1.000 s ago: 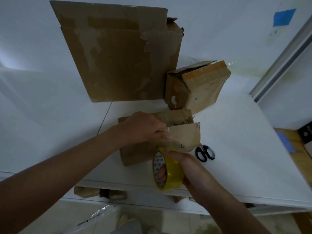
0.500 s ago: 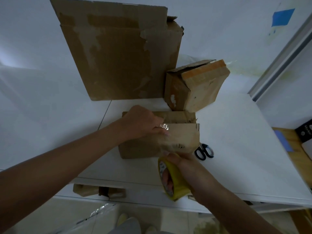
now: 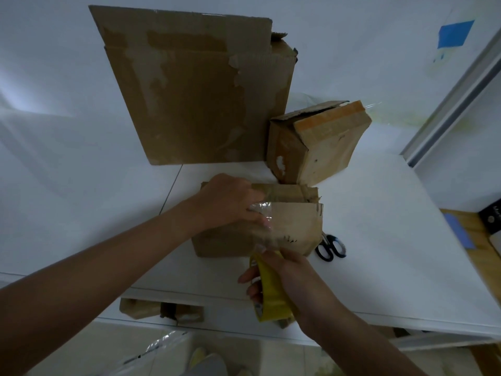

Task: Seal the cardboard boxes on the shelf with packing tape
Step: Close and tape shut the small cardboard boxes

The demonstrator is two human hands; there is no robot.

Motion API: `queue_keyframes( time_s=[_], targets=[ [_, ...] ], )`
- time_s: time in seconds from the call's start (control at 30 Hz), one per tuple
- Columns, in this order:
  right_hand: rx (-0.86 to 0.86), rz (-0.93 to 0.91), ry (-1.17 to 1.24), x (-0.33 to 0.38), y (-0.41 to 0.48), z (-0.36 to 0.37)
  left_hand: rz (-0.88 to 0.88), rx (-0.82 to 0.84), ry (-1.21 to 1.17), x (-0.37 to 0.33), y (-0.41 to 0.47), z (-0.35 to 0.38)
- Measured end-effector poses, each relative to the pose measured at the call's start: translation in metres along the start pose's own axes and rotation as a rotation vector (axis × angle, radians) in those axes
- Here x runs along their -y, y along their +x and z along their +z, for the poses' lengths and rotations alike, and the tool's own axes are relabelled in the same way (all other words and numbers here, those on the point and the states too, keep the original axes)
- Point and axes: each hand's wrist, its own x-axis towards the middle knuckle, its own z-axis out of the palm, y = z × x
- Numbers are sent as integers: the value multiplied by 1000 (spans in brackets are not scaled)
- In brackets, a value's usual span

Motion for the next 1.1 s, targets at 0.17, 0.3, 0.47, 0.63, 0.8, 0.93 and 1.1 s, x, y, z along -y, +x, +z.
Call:
queue_keyframes(
  time_s=[0.17,0.3,0.47,0.63,0.8,0.93,1.1],
  targets=[
    [-18,-28,6,3,3,-2,178,-653,11,2,-15,11],
    [-26,-44,-9,6,5,-4,64,-920,8,-8,-38,22],
    [-31,-52,-37,7,6,-6,-259,-826,-525,-58,-77,32],
    [-109,-111,-125,-1,10,-13,-659,-572,-1350,-109,-88,39],
    [-172,-105,-152,-8,22,-16,-485,-414,-1563,-120,-89,65],
    [-168,-94,-124,-14,28,-22,-426,-323,-1578,-118,-89,68],
    [-151,-174,-409,-4,24,-41,-517,-328,-1555,-113,-83,66]
  ],
)
